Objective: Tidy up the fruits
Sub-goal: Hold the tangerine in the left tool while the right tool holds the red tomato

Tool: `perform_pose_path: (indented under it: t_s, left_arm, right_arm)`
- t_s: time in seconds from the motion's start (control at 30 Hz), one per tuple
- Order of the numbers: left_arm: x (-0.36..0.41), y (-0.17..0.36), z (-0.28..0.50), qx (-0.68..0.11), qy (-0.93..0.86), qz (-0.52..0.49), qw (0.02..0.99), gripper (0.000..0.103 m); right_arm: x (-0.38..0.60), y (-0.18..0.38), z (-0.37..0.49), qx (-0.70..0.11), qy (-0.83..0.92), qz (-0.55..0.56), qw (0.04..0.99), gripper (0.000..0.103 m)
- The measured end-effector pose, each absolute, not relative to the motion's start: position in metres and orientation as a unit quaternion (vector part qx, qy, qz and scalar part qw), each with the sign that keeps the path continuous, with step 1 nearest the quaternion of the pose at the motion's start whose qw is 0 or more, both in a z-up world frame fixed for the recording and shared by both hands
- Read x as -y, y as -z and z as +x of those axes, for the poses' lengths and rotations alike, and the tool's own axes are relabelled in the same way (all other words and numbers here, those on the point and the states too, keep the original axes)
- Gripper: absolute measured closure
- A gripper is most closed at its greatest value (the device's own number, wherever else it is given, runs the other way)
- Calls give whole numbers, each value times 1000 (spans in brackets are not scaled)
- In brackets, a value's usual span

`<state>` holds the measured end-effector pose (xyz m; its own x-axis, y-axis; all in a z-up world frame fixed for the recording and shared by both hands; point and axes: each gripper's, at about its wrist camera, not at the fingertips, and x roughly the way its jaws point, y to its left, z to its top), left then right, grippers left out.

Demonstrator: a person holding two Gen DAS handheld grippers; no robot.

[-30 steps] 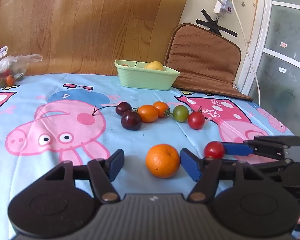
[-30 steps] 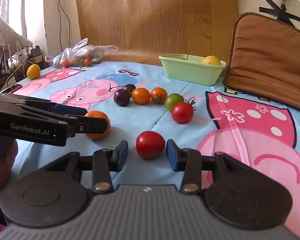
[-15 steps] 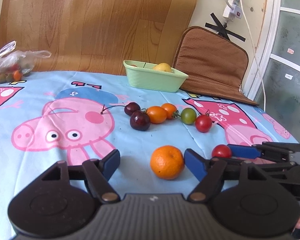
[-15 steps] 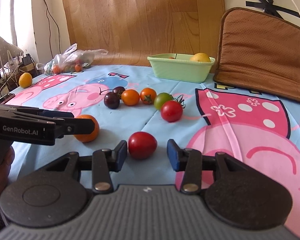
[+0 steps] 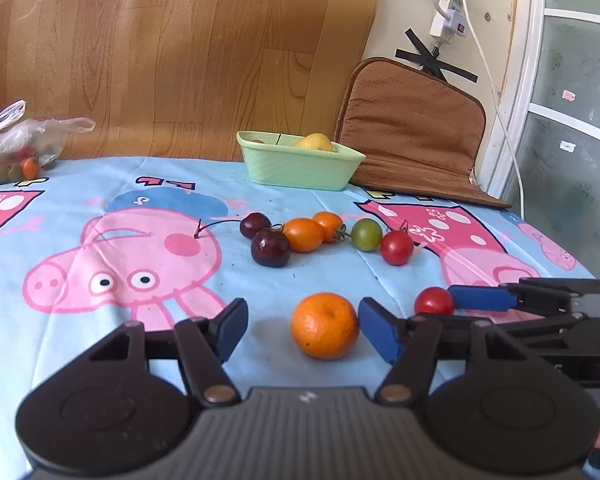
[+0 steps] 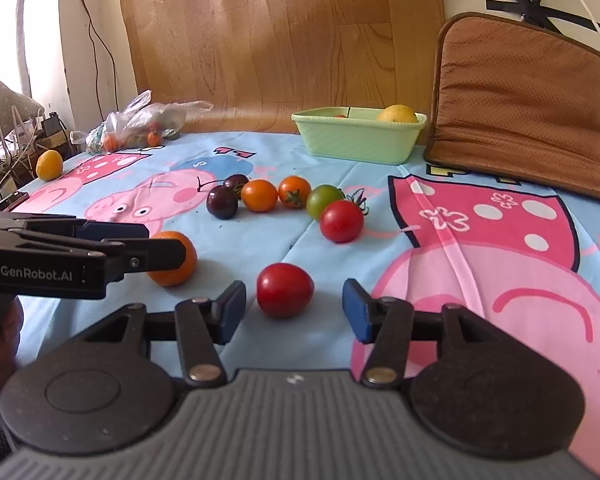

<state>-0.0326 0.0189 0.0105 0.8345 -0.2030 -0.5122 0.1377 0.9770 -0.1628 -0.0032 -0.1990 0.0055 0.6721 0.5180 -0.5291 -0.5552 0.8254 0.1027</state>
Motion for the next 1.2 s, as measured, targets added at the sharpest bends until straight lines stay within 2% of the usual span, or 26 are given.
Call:
perform_pose_path:
  t_s: [1.2]
  left_arm:
    - [-23, -11, -37, -254, 116, -73, 958, 40]
  right_arm:
    - [199, -5, -3, -278, -294, -34, 914, 46]
